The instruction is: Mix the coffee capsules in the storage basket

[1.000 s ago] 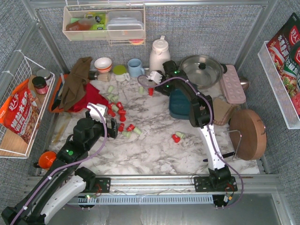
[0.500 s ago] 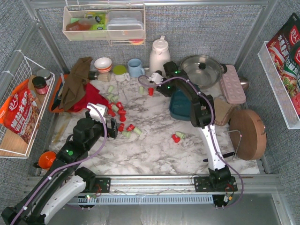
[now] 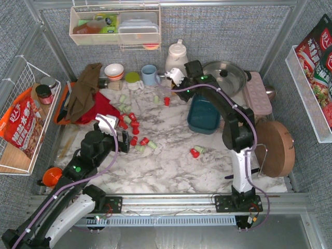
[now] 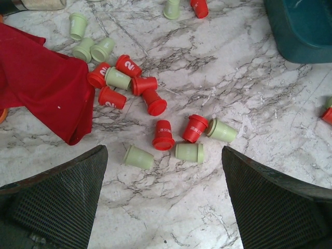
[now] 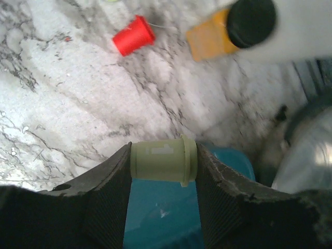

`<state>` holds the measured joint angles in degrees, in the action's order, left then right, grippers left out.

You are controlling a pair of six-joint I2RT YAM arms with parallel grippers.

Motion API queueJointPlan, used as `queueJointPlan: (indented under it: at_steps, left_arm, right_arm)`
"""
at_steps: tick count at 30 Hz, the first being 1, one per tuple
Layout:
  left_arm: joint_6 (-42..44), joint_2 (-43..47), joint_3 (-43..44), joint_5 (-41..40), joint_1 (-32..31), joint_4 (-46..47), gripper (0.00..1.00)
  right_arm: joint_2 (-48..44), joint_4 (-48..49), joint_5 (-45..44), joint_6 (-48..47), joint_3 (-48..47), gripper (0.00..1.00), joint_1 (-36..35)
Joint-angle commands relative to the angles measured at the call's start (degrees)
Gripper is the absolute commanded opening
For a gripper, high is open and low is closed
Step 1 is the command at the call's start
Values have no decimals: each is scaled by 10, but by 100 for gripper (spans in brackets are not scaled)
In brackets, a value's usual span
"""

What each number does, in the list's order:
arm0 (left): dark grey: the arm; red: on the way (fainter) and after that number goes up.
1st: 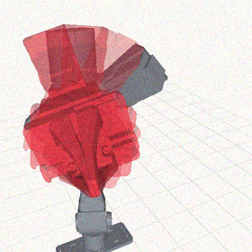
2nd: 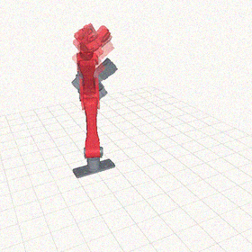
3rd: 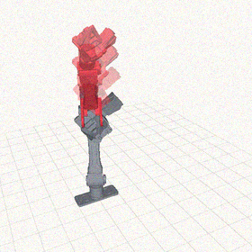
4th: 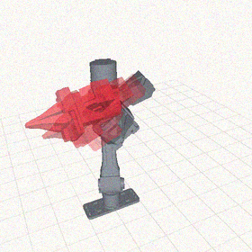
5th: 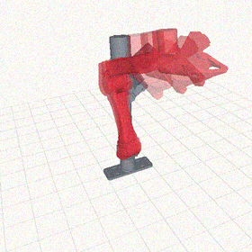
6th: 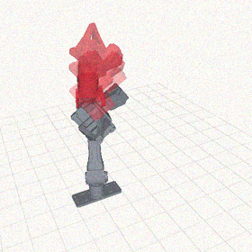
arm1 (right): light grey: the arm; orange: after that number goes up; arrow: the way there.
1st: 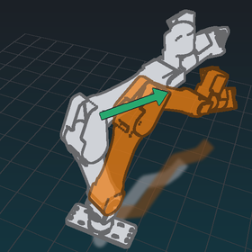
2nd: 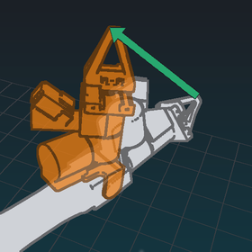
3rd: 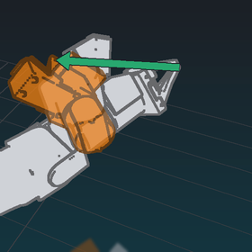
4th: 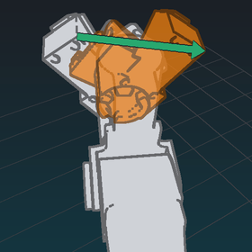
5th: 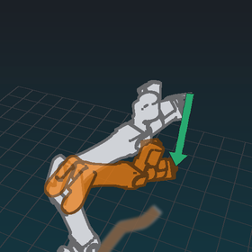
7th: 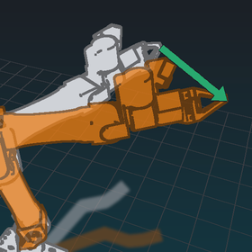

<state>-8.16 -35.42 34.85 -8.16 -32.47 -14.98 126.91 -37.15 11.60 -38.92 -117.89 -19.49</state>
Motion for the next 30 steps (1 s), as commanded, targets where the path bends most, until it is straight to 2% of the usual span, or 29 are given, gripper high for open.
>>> queueJointPlan:
  at_steps: [1, 6, 10, 13, 17, 21, 26, 27, 28, 30]
  left_arm:
    - [-4, 4, 1, -8, 1, 8, 99]
    - [-5, 12, -3, -9, 1, 11, 99]
    - [-6, 12, -5, -7, 1, 14, 99]
    - [-5, 7, -5, -6, 1, 15, 99]
    - [-5, -1, -3, -8, 1, 12, 99]
    - [-5, -3, -3, -11, 1, 12, 99]
    - [-5, -9, -6, -9, 2, 17, 99]
    - [-5, -11, -6, -7, 2, 18, 99]
    - [-5, -15, -6, -4, 2, 19, 99]
    - [-6, -23, -4, 0, 1, 20, 99]
  right_arm:
    - [-76, 112, -111, 139, 98, 39, 7]
    - [-127, 143, -164, 223, 215, 39, 31]
    - [-126, 153, -173, 251, 263, 39, 44]
    - [-111, 163, -132, 230, 271, 40, 45]
    - [-77, 150, -2, 146, 255, 47, 40]
    - [-52, 126, 36, 79, 240, 53, 30]
    - [-46, 98, 21, 50, 226, 72, 30]
    - [-51, 96, 20, 50, 227, 90, 30]
    - [-57, 96, 18, 50, 230, 98, 30]
    - [-73, 94, 7, 58, 234, 99, 29]
